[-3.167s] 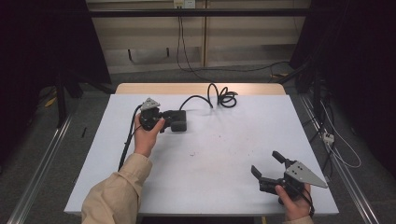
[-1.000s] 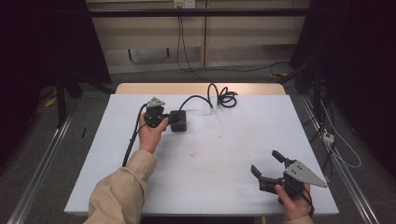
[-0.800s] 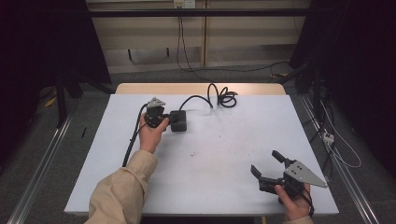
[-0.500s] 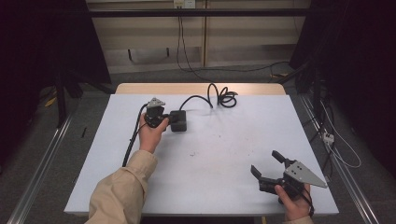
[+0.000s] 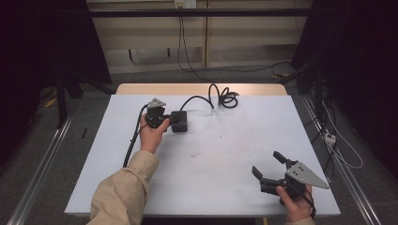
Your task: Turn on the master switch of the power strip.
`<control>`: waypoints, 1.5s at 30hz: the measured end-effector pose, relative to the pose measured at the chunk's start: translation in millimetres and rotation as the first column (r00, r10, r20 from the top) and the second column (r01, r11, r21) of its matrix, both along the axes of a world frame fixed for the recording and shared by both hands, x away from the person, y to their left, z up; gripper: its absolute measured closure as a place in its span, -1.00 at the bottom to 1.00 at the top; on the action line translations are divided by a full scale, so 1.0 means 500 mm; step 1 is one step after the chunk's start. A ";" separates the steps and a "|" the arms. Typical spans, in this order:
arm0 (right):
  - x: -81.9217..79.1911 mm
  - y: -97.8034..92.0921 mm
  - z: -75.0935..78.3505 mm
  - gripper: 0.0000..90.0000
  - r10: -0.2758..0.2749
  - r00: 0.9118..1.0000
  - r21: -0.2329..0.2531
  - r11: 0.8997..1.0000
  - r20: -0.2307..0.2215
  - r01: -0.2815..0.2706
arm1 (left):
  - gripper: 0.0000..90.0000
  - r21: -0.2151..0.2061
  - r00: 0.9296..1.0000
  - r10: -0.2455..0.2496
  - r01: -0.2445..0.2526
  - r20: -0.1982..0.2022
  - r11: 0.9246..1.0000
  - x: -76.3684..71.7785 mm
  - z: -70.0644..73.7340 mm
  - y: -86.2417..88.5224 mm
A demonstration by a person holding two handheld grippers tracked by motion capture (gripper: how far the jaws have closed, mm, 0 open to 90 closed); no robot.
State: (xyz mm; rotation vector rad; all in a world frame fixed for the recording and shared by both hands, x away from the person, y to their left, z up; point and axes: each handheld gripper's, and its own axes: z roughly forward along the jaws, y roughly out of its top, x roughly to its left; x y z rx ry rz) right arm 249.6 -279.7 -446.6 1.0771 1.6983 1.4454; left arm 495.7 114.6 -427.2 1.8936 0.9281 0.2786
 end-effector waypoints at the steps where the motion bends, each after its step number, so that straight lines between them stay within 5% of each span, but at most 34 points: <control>1: 0.000 0.000 0.000 -0.87 0.000 1.000 0.000 1.000 0.000 0.000 | 1.00 0.000 1.000 0.001 -0.001 0.001 1.000 -0.001 0.000 0.000; 45: -0.002 0.002 0.002 -0.87 0.004 1.000 -0.002 1.000 0.004 -0.004 | 1.00 0.002 1.000 0.009 -0.009 -0.012 1.000 0.001 0.001 -0.002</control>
